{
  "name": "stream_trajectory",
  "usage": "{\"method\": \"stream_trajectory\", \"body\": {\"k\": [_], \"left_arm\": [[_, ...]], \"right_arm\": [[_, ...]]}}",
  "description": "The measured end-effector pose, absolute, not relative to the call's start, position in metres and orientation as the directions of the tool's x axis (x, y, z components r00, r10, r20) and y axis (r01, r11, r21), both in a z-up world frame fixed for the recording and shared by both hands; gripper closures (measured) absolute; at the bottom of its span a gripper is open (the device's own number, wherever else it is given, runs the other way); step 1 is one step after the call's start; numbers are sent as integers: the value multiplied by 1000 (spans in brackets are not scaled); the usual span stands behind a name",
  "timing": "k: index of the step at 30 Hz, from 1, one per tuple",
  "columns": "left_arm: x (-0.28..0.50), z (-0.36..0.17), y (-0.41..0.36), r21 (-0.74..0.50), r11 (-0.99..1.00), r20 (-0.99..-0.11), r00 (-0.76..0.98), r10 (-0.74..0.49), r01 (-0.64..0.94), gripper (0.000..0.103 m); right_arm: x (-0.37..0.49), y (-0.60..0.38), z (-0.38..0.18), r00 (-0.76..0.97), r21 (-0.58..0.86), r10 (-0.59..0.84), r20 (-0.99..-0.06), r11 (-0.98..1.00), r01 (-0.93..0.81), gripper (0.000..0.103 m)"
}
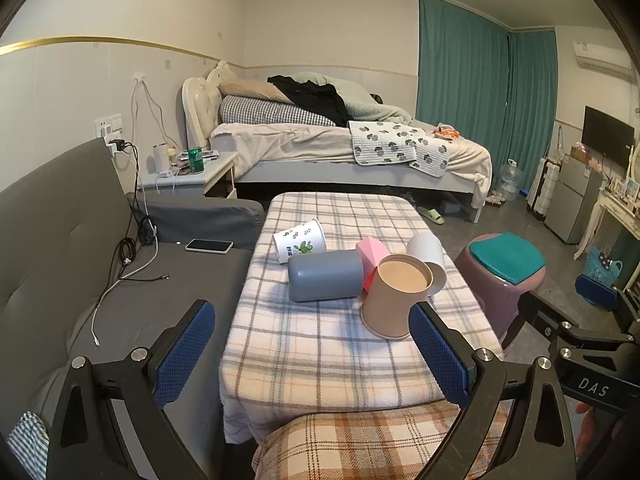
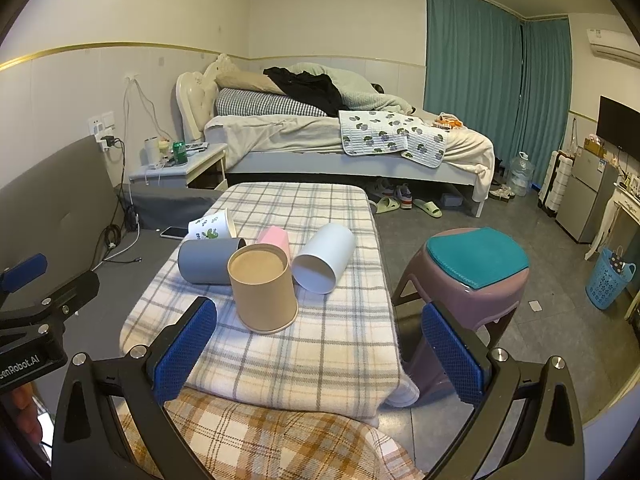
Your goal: Flip cup upside down
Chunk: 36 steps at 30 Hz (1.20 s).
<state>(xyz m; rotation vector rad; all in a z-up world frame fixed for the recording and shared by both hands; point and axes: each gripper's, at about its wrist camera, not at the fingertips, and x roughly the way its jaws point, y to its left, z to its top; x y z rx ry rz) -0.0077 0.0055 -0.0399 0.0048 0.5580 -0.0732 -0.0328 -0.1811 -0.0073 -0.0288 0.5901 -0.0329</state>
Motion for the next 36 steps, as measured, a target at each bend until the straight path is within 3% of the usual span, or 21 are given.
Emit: {"method": "stream_trajectory", "body": {"k": [36], "left_arm": [[-8,-40,5,-24,998,-536,842,-62,58,3]], "right_arm": [[-34,-180,-13,824,-38,-40,-565,999,22,0]]}}
